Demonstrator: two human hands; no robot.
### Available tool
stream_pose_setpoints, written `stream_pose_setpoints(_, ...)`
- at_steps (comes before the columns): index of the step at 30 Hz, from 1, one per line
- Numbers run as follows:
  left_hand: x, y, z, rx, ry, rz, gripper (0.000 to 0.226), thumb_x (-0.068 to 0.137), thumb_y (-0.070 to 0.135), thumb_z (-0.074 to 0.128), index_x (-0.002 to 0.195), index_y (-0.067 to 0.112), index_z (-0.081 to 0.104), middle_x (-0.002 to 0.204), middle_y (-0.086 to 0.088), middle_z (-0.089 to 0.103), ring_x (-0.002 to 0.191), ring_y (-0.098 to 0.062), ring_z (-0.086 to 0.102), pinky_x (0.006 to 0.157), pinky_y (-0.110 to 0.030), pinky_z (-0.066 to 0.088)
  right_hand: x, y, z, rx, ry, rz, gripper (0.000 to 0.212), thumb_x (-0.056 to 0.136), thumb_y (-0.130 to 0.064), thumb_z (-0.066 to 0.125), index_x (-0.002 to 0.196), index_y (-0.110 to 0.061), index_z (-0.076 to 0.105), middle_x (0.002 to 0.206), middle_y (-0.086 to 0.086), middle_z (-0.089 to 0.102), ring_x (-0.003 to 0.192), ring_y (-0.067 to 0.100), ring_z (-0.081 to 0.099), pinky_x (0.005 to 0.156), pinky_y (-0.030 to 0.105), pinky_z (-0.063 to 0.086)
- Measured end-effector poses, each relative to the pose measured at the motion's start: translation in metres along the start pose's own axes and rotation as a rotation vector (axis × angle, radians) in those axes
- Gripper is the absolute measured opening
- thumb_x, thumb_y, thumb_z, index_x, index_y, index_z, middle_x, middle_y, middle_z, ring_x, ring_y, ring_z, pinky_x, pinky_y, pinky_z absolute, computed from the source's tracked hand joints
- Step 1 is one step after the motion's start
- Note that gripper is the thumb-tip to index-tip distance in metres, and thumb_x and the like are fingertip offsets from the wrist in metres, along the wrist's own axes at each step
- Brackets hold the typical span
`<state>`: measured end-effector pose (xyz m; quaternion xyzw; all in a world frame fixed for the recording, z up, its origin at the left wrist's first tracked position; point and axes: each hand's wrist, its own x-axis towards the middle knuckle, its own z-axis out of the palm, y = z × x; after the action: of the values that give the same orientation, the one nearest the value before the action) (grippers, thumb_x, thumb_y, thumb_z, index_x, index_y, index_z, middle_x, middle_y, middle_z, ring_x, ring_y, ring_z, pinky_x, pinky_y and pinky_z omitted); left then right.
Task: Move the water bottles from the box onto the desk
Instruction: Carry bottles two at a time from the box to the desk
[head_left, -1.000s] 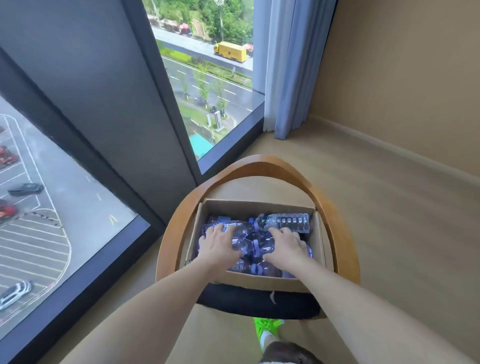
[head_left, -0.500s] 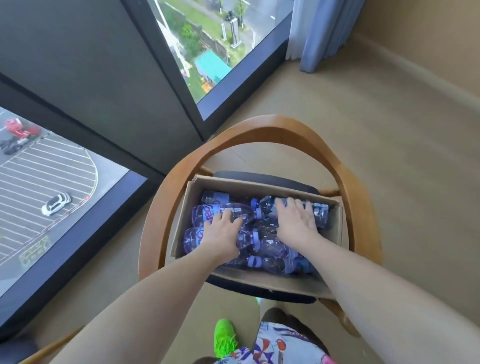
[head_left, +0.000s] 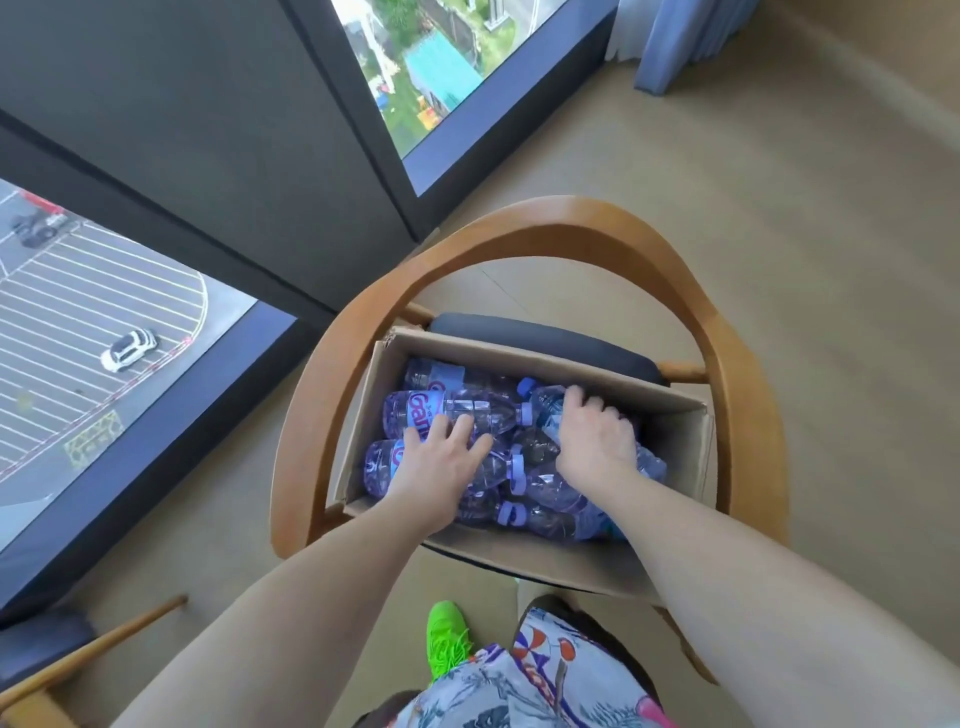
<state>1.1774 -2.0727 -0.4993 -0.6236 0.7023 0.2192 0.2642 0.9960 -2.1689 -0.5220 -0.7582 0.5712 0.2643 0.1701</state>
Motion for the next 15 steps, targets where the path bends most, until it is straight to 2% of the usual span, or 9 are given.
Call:
stream_pose_setpoints(3,-0.001,0.003,-0.001,-0.016,-0.008,-0.008,0.093,0.076,0.01,0.078,0.15,0.025,0.024,0.147,-0.011,0.022,0.132,-0.04,0.029,0.105,-0.063,0.04,0.002,0.003,-0.001,0.078,-0.014,0.028,0.078,0.072,-0.03,0.083,0.133,-0.014,0.037,0.122,0.015,0.06,0.109,0.035,0.062,0.086,0.044,0.052)
stream_pose_setpoints(5,-0.004,0.005,-0.004,-0.032,-0.017,-0.007,0.092,0.076,0.01,0.078,0.15,0.024,0.025,0.144,-0.011,0.026,0.127,-0.038,0.033,0.101,-0.058,0.045,0.001,0.005,-0.002,0.179,-0.049,0.065,0.075,0.072,-0.032,0.083,0.13,-0.016,0.038,0.123,0.015,0.06,0.11,0.035,0.062,0.083,0.042,0.05)
stream_pose_setpoints(9,-0.005,0.005,-0.018,-0.158,-0.058,-0.024,0.095,0.076,0.01,0.077,0.153,0.023,0.022,0.138,-0.008,0.035,0.121,-0.035,0.041,0.093,-0.051,0.05,-0.009,0.013,-0.009,0.348,-0.109,0.108,0.067,0.066,-0.035,0.079,0.113,-0.018,0.034,0.112,0.01,0.062,0.105,0.034,0.064,0.071,0.035,0.043)
stream_pose_setpoints(11,-0.002,0.001,-0.03,-0.283,-0.066,-0.06,0.091,0.072,0.016,0.081,0.148,0.02,0.031,0.134,-0.006,0.044,0.117,-0.031,0.048,0.085,-0.043,0.051,-0.017,0.019,-0.017,0.427,-0.139,0.13,0.067,0.061,-0.036,0.079,0.106,-0.019,0.032,0.105,0.005,0.058,0.102,0.032,0.061,0.07,0.034,0.042)
stream_pose_setpoints(15,-0.003,-0.007,-0.057,-0.547,-0.072,-0.16,0.078,0.06,0.031,0.086,0.129,0.015,0.052,0.11,0.0,0.059,0.103,-0.023,0.06,0.074,-0.034,0.052,-0.04,0.027,-0.042,0.671,-0.186,0.186,0.074,0.052,-0.038,0.082,0.109,-0.018,0.04,0.105,0.002,0.056,0.095,0.024,0.056,0.073,0.036,0.048)
